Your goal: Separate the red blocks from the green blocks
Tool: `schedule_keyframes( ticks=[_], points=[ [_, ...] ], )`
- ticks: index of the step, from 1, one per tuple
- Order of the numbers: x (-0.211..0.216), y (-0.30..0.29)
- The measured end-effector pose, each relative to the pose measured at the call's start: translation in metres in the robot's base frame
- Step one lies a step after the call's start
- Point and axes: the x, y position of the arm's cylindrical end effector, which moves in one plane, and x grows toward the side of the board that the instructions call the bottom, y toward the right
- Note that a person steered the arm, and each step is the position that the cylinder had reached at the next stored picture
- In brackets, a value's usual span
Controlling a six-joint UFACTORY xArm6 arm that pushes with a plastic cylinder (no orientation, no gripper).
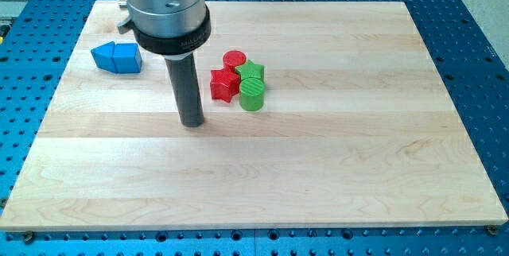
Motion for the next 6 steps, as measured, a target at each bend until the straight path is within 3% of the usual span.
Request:
schedule_keyframes(
  ticks=[2,6],
  points=[
    [-0.014,0.011],
    [-0.112,0.108]
  ],
)
